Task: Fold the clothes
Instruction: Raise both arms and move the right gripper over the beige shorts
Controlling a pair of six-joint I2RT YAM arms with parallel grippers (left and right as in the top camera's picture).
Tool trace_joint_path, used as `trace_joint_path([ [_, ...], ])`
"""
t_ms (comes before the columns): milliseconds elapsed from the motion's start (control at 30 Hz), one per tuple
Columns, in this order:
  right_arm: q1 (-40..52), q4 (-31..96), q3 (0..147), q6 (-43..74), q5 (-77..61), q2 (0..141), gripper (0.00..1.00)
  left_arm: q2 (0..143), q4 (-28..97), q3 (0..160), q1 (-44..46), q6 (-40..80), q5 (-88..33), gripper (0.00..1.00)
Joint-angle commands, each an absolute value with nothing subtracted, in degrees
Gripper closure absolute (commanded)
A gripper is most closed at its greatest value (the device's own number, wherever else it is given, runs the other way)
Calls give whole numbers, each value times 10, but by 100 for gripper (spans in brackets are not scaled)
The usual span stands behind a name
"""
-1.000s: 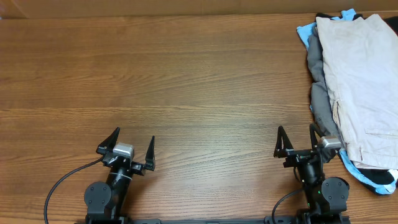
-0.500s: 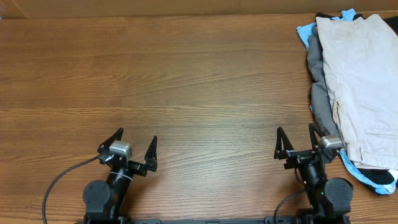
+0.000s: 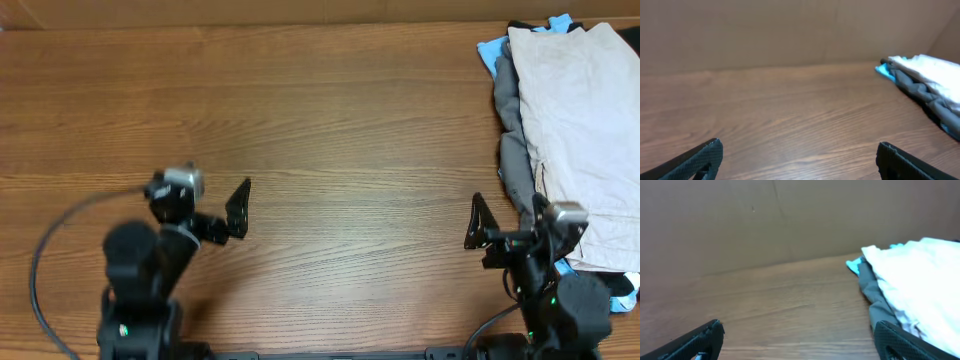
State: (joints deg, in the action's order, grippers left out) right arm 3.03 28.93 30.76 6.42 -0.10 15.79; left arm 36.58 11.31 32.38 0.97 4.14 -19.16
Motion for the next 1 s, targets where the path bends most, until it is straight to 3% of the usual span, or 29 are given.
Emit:
trace_joint_path([
  [0, 29, 321, 384, 55, 15, 233, 0, 454, 150, 424, 7, 0, -213, 0],
  [433, 29, 500, 609, 56, 3, 584, 0, 777, 423, 735, 8, -82, -228, 0],
  [700, 29, 496, 620, 64, -68, 738, 0, 885, 426, 743, 8, -81, -246, 0],
  [967, 23, 470, 620, 79, -116, 782, 0, 938, 406, 743, 8, -82, -305, 0],
])
